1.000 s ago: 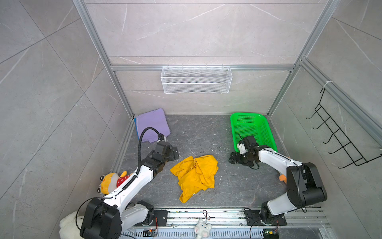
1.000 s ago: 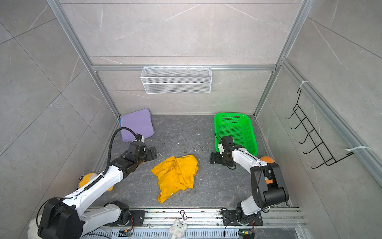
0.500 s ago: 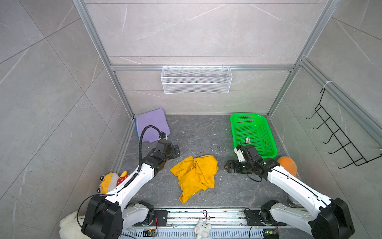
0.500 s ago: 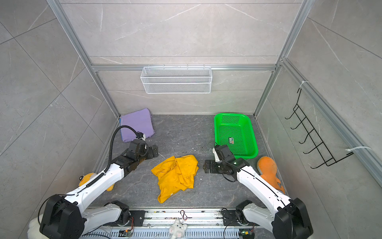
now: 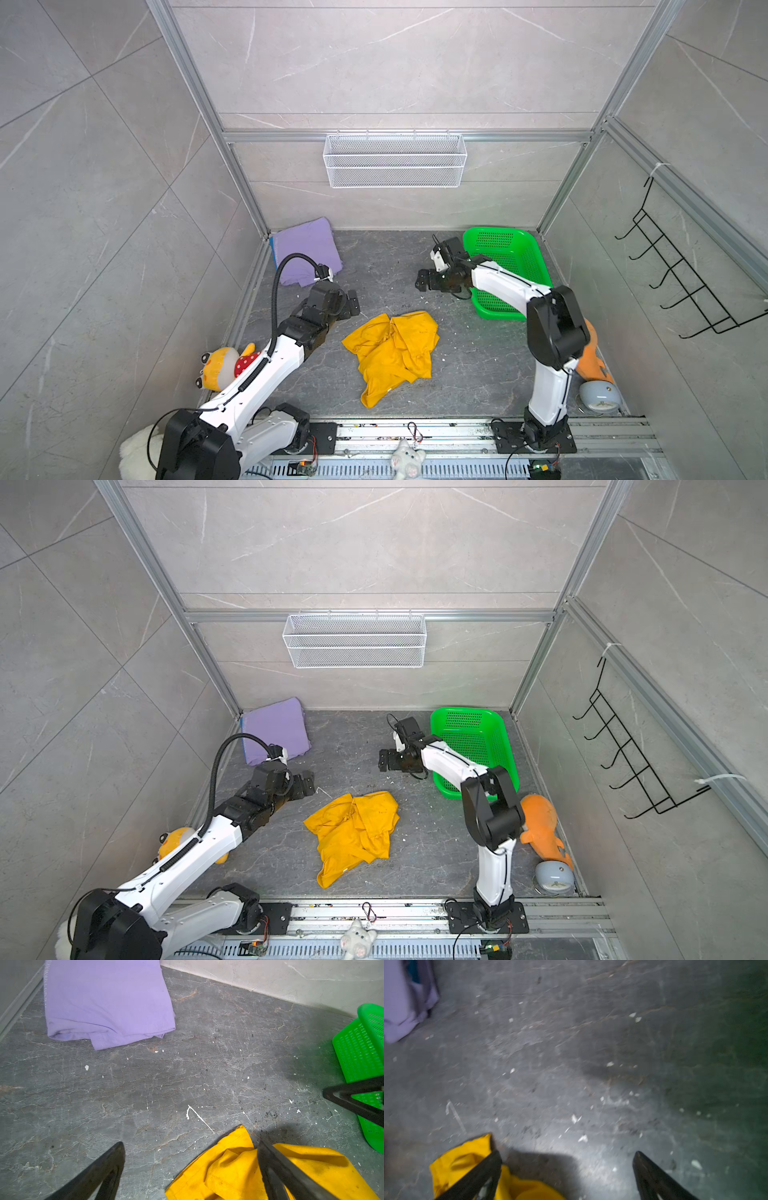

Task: Fold and stack t-shirts
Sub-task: Move the basket to the top-right of the table.

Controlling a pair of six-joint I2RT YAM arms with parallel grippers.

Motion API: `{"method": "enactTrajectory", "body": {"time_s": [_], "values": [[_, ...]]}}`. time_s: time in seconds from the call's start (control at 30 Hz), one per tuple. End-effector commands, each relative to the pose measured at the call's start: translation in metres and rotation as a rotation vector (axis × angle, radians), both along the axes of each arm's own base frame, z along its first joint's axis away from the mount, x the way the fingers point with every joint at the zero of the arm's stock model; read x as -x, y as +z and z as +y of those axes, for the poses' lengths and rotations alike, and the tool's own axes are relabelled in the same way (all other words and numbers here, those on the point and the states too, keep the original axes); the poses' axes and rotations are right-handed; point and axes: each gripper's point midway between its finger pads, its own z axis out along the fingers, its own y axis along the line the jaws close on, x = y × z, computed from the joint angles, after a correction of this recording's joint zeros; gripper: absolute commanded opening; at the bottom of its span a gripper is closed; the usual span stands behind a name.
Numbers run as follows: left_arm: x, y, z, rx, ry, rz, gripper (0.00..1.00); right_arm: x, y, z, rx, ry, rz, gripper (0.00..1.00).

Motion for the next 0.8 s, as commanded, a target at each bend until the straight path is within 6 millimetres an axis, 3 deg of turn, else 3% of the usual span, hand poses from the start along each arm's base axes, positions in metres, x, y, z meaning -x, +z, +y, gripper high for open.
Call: {"method": "enactTrajectory", "body": {"time_s": [0.0,0.2,0.4,0.5,0.63,0.77], "values": [[0.004,0.020,0.004,-0.021,-0.009,-0.043,1.00,-0.031,-0.018,-0.045,0.101,-0.078,0.027,0.99],[0.012,0.029,-0.002,0.001,-0.054,-0.031,1.00,-0.077,-0.044,-0.093,0.129,-0.108,0.097,0.99],[0.017,0.032,-0.006,0.060,-0.054,-0.030,1.00,-0.122,-0.057,-0.124,0.162,-0.069,0.156,0.99],[0.019,0.034,-0.005,0.058,-0.052,-0.028,1.00,-0.142,-0.042,-0.147,0.174,-0.091,0.109,0.99],[0.018,0.038,-0.004,0.052,-0.051,-0.035,1.00,-0.146,-0.022,-0.179,0.157,-0.139,0.086,0.99],[0.014,0.039,-0.008,0.058,-0.059,-0.038,1.00,-0.137,0.002,-0.174,0.132,-0.091,0.069,0.99]]}}
